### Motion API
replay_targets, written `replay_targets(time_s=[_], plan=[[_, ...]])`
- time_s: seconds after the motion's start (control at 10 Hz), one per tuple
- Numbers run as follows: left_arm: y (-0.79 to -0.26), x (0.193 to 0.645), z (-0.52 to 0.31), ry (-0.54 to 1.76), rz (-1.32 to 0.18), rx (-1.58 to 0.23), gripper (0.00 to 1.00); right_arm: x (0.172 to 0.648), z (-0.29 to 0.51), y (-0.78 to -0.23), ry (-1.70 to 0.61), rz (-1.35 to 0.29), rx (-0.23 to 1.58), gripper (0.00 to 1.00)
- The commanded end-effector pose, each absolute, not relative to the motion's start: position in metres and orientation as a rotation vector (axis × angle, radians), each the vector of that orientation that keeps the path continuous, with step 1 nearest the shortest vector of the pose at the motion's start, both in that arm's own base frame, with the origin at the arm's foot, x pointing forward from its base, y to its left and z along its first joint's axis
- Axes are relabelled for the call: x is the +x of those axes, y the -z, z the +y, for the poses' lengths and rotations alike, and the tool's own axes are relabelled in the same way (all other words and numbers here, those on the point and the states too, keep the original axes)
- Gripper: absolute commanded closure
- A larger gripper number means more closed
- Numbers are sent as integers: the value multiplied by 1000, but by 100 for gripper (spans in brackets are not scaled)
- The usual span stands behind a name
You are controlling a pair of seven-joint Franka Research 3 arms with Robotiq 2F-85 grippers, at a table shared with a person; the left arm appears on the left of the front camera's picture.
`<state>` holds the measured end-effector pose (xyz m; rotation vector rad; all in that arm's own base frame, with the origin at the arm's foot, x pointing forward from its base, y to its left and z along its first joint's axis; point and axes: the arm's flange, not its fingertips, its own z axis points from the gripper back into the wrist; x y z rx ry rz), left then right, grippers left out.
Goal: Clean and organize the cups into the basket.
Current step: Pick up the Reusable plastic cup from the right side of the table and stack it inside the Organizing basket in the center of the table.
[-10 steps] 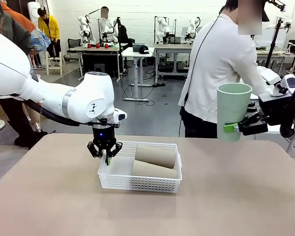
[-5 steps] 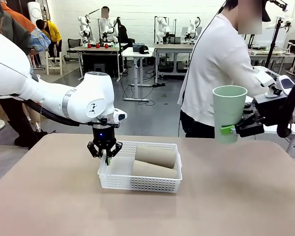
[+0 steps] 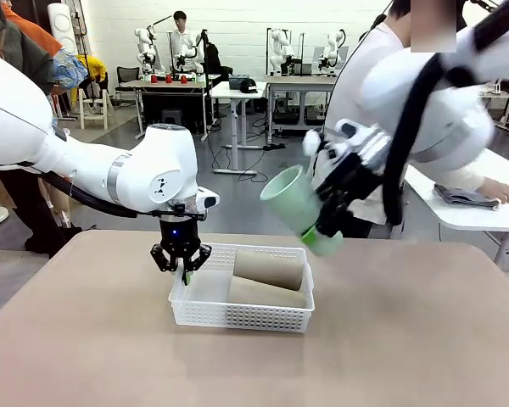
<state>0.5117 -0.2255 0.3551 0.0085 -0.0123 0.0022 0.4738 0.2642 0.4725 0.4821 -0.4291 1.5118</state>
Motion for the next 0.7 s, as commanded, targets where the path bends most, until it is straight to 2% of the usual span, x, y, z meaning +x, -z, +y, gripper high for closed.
replay_targets(time_s=[0.0, 0.6], plan=[[-357, 512, -225, -3, -17, 8, 100, 492, 296, -472, -1543, -281, 403, 19], [-357, 512, -225, -3, -17, 8, 100, 511, 369, -423, -1563, -69, 174, 19]])
